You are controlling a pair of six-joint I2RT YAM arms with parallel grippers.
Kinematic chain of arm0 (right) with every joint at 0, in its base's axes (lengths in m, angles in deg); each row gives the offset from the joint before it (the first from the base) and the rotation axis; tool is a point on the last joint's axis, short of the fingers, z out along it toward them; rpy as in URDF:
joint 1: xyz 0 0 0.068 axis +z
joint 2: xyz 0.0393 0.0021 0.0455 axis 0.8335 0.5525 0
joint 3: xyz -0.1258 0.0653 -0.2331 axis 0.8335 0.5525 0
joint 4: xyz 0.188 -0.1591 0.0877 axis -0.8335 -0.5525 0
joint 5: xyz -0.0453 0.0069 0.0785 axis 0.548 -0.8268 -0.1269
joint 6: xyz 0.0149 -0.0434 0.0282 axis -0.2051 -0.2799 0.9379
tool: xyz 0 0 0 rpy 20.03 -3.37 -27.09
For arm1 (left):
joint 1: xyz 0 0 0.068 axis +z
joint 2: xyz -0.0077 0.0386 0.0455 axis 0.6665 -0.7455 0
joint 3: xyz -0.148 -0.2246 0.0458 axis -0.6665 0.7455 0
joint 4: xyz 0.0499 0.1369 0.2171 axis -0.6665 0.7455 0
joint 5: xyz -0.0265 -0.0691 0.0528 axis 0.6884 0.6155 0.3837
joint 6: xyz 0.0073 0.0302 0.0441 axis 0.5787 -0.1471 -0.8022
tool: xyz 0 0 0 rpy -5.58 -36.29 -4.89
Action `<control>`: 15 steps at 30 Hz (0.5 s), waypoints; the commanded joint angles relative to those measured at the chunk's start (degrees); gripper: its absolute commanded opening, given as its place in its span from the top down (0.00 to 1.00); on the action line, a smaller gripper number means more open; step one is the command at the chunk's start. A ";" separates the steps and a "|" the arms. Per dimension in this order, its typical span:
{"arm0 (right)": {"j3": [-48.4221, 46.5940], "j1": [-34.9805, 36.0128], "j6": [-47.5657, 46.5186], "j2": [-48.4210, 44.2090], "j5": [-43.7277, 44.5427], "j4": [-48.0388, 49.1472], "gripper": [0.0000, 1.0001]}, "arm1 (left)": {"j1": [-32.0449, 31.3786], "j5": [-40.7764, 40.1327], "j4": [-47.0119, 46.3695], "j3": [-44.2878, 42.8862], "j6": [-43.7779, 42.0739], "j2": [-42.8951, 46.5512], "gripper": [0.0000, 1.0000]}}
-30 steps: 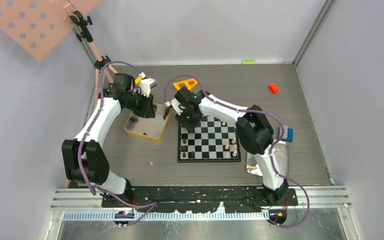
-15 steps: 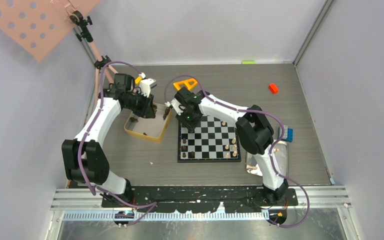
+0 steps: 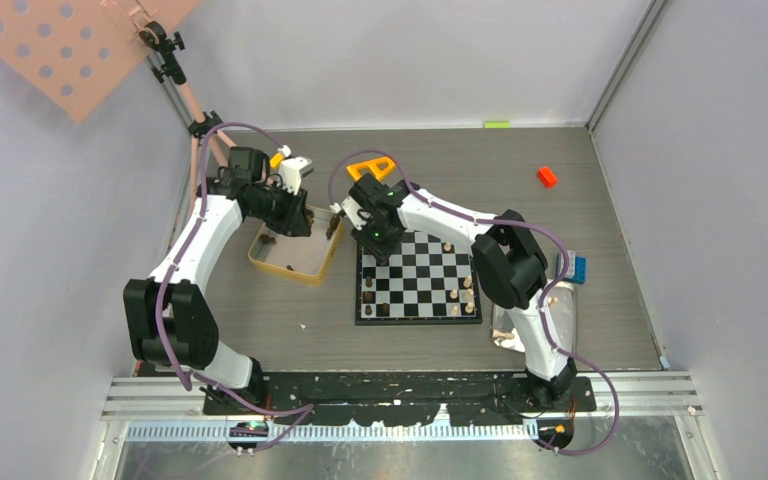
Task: Set up the chess pieces on the board
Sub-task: Place the chess piece on the chessboard.
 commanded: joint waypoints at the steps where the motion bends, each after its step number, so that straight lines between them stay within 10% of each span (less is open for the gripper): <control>1: -2.31 0.36 -0.16 -1.83 0.14 -0.03 0.68 | 0.31 1.78 0.30 -1.21 0.23 0.92 0.98; 15: -2.38 -2.86 2.74 -11.43 -7.34 -0.61 0.55 | -0.41 12.45 0.39 -3.29 -2.36 -0.89 0.98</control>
